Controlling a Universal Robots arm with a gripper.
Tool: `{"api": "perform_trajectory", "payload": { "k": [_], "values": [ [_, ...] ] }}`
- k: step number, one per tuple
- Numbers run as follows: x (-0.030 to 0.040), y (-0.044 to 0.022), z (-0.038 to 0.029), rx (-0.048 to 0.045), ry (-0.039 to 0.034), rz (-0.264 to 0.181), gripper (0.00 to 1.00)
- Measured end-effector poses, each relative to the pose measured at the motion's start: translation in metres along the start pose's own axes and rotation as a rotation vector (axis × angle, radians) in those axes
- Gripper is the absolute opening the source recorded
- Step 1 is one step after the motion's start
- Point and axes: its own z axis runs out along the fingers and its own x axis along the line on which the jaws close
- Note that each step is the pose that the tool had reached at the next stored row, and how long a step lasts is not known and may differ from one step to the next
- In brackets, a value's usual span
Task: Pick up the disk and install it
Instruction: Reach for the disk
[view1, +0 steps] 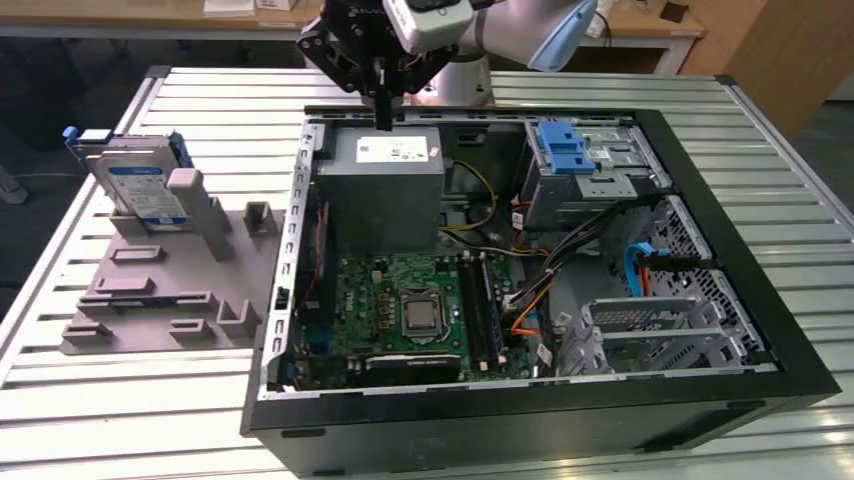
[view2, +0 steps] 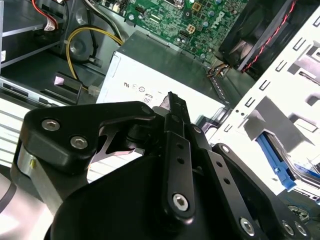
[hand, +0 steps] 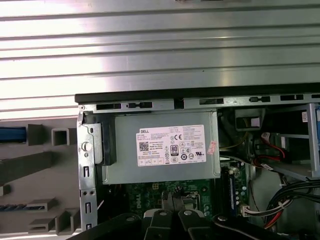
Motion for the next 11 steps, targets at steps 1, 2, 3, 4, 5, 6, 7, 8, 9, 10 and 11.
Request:
{"api": "perform_trajectory", "payload": {
  "k": [1, 2, 3, 4, 5, 6, 7, 8, 9, 10, 11],
  "values": [
    [0.0002, 0.0, 0.0, 0.0, 0.0, 0.0, 0.11],
    [0.0004, 0.0, 0.0, 0.0, 0.0, 0.0, 0.11],
    [0.0006, 0.0, 0.0, 0.0, 0.0, 0.0, 0.11],
    [0.0008, -0.0001, 0.0, 0.0, 0.0, 0.0, 0.11],
    [0.0011, -0.0001, 0.0, 0.0, 0.0, 0.0, 0.11],
    [0.0013, -0.0001, 0.0, 0.0, 0.0, 0.0, 0.11],
    [0.0015, -0.0001, 0.0, 0.0, 0.0, 0.0, 0.11],
    [0.0017, -0.0001, 0.0, 0.0, 0.0, 0.0, 0.11],
    [0.0034, -0.0003, 0.0, 0.0, 0.0, 0.0, 0.11],
    [0.005, -0.0004, 0.0, 0.0, 0.0, 0.0, 0.11],
    [0.0051, -0.0004, 0.0, 0.0, 0.0, 0.0, 0.11]
  ]
}}
